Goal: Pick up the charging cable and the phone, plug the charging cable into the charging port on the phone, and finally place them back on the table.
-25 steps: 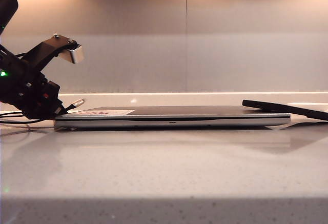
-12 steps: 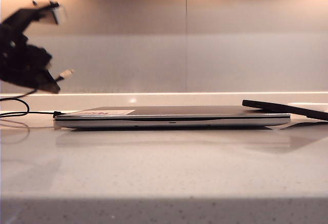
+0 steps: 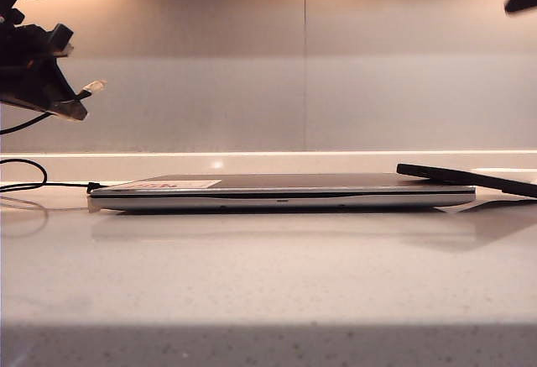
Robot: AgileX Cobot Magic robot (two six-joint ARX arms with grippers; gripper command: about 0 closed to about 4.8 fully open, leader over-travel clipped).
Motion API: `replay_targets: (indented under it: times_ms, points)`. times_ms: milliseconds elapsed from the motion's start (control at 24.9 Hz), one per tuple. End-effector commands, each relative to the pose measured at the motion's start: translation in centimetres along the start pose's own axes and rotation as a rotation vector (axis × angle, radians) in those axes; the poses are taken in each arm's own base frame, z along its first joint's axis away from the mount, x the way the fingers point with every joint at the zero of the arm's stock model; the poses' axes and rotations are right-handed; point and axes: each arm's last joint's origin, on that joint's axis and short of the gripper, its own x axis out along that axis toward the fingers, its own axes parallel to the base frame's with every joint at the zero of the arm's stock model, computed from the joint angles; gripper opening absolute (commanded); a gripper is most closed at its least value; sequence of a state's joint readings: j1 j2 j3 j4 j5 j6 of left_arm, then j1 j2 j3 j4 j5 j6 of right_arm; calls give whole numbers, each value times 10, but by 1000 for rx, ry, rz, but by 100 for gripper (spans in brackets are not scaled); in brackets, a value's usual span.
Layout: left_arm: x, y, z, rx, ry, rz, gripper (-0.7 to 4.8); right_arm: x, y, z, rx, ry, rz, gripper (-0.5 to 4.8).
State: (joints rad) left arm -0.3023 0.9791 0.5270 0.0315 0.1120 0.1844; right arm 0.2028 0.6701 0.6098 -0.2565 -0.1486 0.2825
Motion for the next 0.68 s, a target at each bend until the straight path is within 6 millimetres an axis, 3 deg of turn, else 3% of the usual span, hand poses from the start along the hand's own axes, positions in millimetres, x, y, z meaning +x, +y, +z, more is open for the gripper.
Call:
replay_targets:
  times_ms: [40, 281, 441, 482, 682]
  points:
    - [-1, -7, 9, 9, -36, -35, -7, 3, -7, -8, 105, 18, 4, -6]
    - [-1, -26, 12, 16, -34, -120, -7, 11, -13, -25, 242, 22, 19, -6]
    - [-1, -38, 10, -42, 19, -177, -7, 16, -18, -41, 510, 68, -5, 3]
    - [-2, -39, 10, -41, 19, -182, -7, 16, -19, -42, 540, 72, -7, 27]
    - [-2, -39, 10, -39, 18, -184, -7, 16, -21, -47, 671, 98, -56, 263]
